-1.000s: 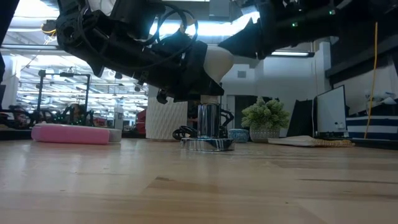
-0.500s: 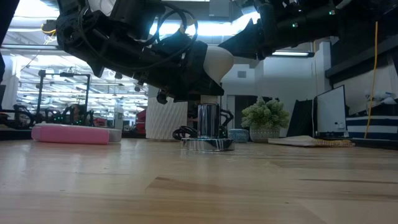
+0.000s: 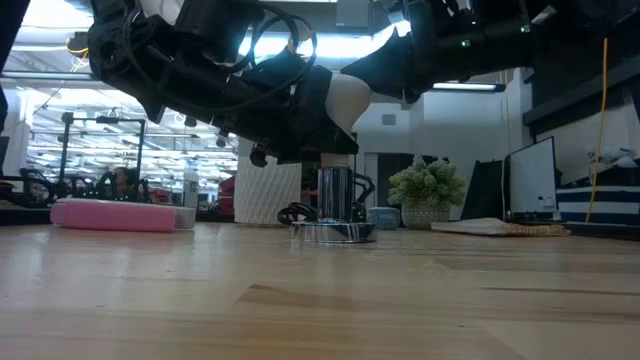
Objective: Screw lightbulb
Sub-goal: Insert the white light bulb into the silver lamp
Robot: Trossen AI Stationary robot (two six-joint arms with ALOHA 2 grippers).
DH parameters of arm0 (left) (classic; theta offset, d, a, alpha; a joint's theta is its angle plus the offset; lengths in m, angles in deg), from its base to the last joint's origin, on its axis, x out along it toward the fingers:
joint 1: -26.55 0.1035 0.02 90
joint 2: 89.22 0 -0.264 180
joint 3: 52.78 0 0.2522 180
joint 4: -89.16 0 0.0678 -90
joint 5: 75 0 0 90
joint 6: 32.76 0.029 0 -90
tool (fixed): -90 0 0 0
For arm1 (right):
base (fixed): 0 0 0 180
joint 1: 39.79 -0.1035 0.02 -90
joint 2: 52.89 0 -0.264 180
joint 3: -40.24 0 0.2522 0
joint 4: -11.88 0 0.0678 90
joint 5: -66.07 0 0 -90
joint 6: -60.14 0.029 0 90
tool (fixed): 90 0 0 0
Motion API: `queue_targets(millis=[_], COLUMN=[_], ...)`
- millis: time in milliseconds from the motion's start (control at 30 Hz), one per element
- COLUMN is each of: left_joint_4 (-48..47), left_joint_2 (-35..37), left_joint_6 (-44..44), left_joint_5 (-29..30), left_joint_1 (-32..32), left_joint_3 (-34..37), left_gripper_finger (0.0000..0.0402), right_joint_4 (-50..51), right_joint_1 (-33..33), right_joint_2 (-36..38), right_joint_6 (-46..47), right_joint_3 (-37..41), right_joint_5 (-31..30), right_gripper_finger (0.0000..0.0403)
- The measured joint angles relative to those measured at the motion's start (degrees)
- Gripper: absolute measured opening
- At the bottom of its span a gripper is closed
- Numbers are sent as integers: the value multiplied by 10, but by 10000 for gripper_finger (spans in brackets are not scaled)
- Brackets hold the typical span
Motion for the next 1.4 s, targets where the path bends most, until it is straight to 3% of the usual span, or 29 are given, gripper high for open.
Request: queue_targets(millis=[1400], left_joint_4=[1], left_joint_2=[2], left_joint_6=[19], left_joint_5=[-4], left_joint_1=[-3], left_joint_3=[-1], left_gripper_finger=[153], right_joint_4=[-8], right_joint_1=[0], right_joint_2=[-2], right_joint_6=[-2], right_joint_3=[3], right_joint_5=[7], right_gripper_finger=[149])
